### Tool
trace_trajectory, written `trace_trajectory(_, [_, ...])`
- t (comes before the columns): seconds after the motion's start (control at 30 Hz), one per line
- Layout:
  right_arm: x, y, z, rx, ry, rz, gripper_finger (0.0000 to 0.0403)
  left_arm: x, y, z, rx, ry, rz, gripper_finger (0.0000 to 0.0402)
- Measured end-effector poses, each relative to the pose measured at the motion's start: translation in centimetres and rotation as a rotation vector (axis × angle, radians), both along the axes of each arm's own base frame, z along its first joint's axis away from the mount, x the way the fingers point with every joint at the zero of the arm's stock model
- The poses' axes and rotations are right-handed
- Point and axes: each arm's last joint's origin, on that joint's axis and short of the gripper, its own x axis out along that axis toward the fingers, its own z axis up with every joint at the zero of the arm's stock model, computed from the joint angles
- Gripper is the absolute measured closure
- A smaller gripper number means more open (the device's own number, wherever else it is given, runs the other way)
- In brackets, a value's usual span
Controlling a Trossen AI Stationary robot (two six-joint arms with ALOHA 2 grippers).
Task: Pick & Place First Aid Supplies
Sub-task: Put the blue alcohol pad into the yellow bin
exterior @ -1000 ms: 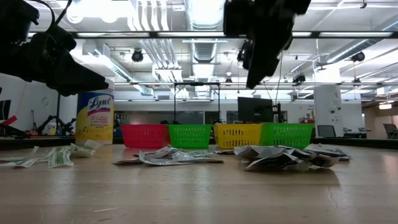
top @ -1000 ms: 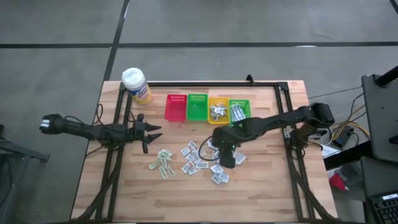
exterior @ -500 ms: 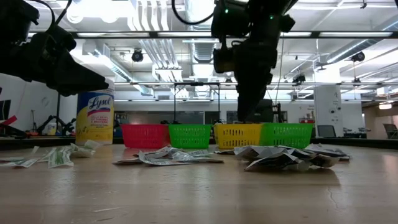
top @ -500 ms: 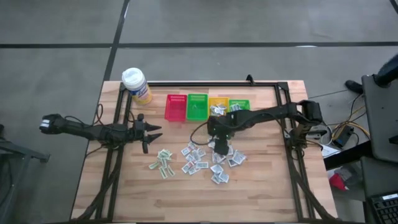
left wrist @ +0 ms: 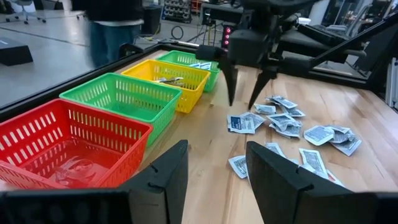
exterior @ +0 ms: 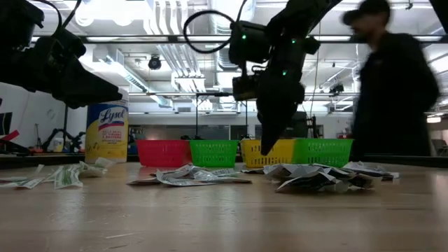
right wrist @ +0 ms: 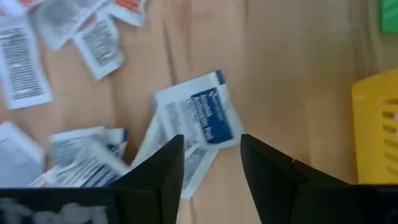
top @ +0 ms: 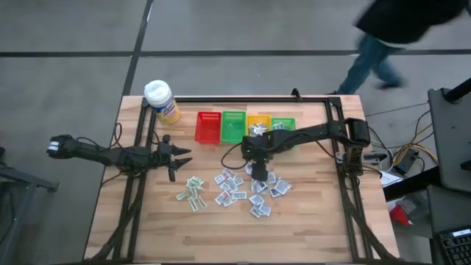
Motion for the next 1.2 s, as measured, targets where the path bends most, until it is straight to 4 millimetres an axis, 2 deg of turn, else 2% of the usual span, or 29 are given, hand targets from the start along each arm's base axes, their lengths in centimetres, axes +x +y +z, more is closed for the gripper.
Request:
trace_trajectory(0.37, [2.7,-0.5,-2.9,-0.038,0.071,0.026,0.0248,0.0,0.0,0.0,-0.007,-0.001,0.002,0.0243])
trace_trajectory(0.6, [3.2,-0.6,-3.8,-0.037,0.116,0.042,0.0258,0.0,0.0,0.0,-0.007,0.000,0.002,0.0243])
trace_trajectory(1.2, [3.4,-0.6,-3.5,-0.042,0.111,0.040,0.0376,0.0,0.0,0.0,-0.005,0.001,0.001,0.0243])
